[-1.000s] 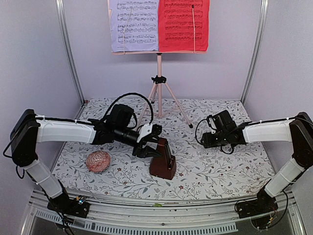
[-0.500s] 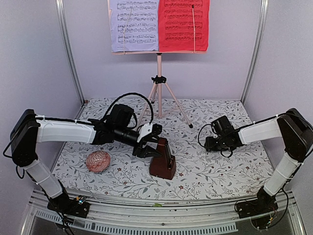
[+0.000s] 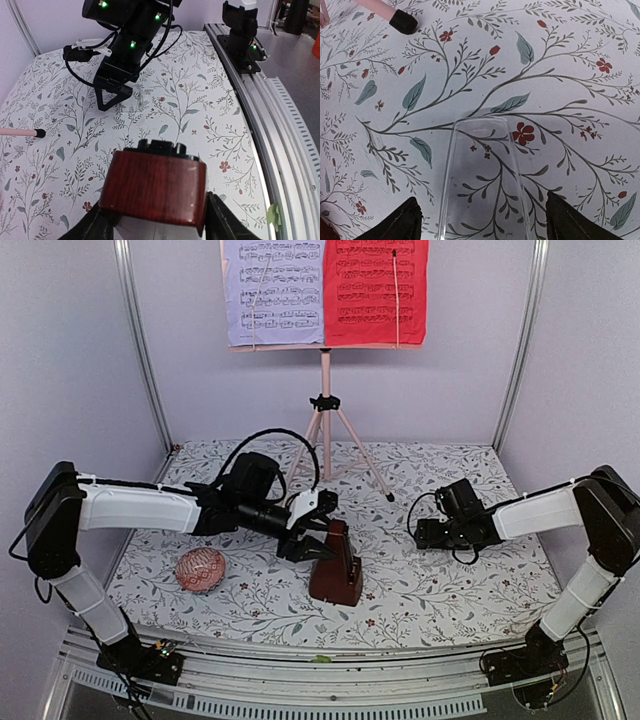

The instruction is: Set up the instrument practice props

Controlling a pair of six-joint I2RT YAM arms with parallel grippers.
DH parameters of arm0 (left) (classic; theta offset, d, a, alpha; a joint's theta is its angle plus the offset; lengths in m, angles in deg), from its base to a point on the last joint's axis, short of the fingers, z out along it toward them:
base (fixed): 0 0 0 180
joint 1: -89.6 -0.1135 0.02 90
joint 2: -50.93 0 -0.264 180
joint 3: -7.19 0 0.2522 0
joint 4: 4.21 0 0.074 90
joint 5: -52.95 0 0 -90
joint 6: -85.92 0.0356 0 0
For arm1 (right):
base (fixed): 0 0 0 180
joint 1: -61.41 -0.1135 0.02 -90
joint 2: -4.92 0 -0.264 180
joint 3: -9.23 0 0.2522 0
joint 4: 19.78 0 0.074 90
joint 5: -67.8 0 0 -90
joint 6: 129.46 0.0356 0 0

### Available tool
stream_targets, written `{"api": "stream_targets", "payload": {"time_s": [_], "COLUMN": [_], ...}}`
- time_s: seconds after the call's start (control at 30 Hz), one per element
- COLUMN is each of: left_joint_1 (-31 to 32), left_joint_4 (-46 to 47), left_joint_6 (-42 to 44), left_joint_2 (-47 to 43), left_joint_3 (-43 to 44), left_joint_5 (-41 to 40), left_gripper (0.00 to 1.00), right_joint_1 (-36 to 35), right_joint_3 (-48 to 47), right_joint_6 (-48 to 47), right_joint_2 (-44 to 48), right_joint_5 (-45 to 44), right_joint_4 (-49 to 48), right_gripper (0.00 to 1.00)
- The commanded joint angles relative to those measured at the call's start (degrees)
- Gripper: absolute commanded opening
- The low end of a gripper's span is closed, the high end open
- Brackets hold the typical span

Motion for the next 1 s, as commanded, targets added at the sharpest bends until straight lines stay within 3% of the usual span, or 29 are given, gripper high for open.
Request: {"api": "stream_targets", "payload": {"time_s": [0.0,0.23,0.5,0.97], "left_joint_1": [1.43,2.57,3.8,4.84], "left_joint_4": [-0.87,2.69,5.37,5.96], "left_joint_6": [-3.61,-7.74,-10.52,-10.51], "left_joint_2": [1.55,-1.15,-2.77,-3.48], "left_joint_3": [-0.55,-3.05,-5.53,-5.57], "left_joint_5": [-2.77,-4.74,-9.03,-10.69], "left_gripper": [0.0,0.0,0.0,0.0], "right_joint_1": [0.23,-1.42,-8.34,-20.36], "right_joint_3": [1.4,8.64,14.05,7.85], "right_joint_6": [-2.29,-11.07,-17.68,-18.58], "right_joint_2": [5.35,16.51,26.4,19.9], "right_joint_5": [2.75,14.99,28.6,31.67], "right_joint_4": [-3.06,-15.28,-25.04,-25.43], "right_gripper": [0.89,0.88,0.77,0.21]}}
